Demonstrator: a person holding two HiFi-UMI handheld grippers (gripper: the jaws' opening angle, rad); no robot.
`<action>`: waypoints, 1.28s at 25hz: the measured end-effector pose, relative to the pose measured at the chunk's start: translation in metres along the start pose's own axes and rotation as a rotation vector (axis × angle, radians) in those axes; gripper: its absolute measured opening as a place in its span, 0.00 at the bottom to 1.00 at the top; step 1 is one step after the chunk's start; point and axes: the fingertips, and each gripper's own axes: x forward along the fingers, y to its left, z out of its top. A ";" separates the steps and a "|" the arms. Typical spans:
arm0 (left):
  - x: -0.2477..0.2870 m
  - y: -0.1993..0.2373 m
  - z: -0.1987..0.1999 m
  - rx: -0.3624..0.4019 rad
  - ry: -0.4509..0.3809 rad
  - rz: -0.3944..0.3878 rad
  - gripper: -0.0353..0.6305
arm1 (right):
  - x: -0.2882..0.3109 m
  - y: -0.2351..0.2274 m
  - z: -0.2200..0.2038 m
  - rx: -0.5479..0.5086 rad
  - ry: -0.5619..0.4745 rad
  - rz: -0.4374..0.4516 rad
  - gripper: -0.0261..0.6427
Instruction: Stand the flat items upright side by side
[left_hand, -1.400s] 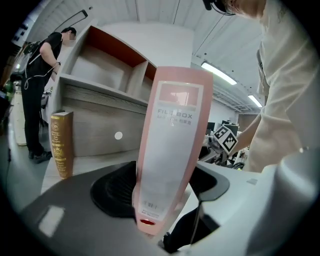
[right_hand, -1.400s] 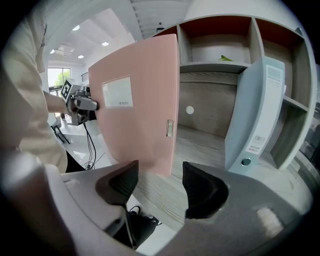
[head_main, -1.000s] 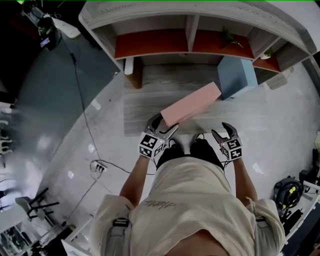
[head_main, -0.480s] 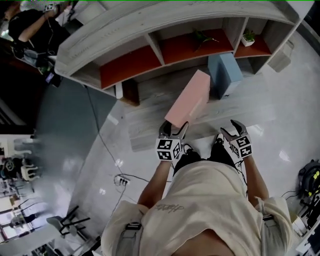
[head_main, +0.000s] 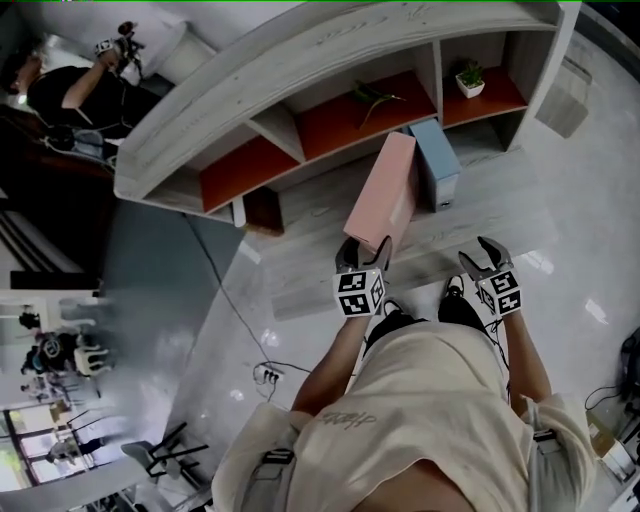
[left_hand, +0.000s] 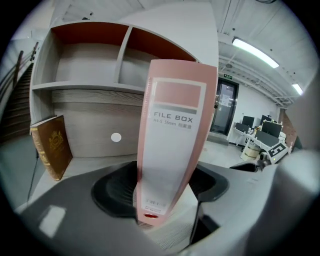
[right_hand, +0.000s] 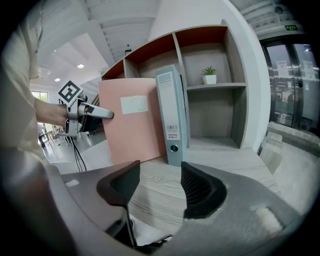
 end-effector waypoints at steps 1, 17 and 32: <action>0.003 -0.002 0.002 -0.004 0.006 0.010 0.56 | 0.000 -0.006 0.003 0.009 -0.014 -0.004 0.42; 0.050 -0.043 0.010 -0.025 0.027 0.126 0.54 | 0.004 -0.086 0.004 0.018 -0.052 0.022 0.42; 0.096 -0.076 0.035 -0.023 0.085 -0.055 0.55 | 0.014 -0.112 -0.012 0.057 -0.019 0.085 0.42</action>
